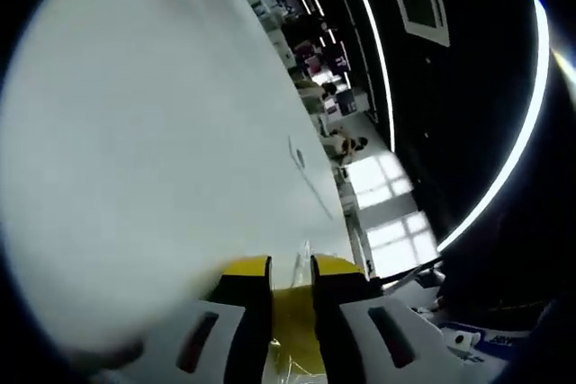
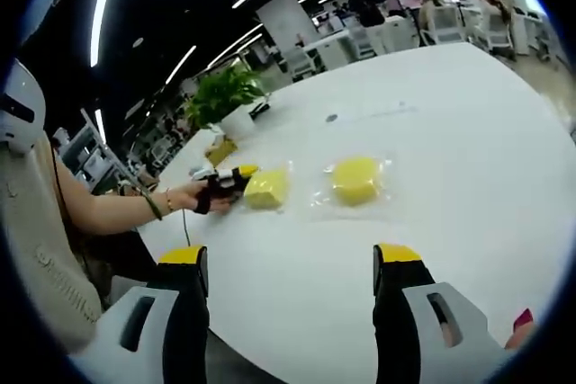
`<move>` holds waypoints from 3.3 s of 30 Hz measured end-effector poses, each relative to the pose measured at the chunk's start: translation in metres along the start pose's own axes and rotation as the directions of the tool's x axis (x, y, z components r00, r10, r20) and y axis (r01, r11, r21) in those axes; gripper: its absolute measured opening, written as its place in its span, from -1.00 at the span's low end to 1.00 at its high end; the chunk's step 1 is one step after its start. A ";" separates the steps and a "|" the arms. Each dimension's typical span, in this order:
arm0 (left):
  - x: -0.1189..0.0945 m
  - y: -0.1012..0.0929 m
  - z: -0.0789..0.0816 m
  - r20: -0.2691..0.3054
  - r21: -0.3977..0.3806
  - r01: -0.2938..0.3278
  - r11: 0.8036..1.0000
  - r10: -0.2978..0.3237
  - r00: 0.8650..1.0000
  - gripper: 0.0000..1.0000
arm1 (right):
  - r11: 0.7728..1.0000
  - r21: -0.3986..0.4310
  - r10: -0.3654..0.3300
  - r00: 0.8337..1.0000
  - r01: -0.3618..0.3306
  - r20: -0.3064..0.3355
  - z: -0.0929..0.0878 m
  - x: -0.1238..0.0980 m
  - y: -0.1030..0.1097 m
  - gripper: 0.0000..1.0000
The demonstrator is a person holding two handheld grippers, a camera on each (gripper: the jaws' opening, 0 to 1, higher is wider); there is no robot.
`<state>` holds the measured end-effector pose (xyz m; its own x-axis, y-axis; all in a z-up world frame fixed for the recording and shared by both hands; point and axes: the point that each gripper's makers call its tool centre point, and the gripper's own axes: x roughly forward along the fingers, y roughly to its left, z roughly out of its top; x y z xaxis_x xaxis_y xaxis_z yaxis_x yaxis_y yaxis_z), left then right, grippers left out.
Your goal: Compare the silicone blocks by pressing each to a similar depth, holding the contact briefly, and releasing to observe deformation and rebound differences across the visible hardness samples.
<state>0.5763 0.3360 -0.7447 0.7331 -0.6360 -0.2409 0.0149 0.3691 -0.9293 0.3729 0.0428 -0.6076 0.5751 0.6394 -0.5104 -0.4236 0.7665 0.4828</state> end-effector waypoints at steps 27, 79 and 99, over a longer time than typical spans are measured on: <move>0.000 -0.062 -0.017 0.033 0.060 0.037 0.998 -0.039 0.999 -1.00 | 0.999 -0.053 0.003 0.999 0.000 0.051 0.006 0.004 0.002 0.44; -0.039 -0.236 -0.084 -0.084 0.325 0.136 0.936 -0.114 0.990 -1.00 | 0.967 -0.212 0.194 0.944 -0.138 0.268 0.029 -0.067 0.064 0.51; -0.118 -0.325 -0.091 -0.037 0.372 0.264 0.890 -0.270 0.962 -1.00 | 0.927 -0.283 0.309 0.931 -0.248 0.196 0.041 -0.074 0.105 0.66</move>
<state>0.4235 0.2293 -0.4399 0.6762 -0.7367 0.0088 0.4595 0.4123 -0.7867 0.3139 0.0734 -0.4900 0.5416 0.8198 -0.1860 -0.7331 0.5689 0.3727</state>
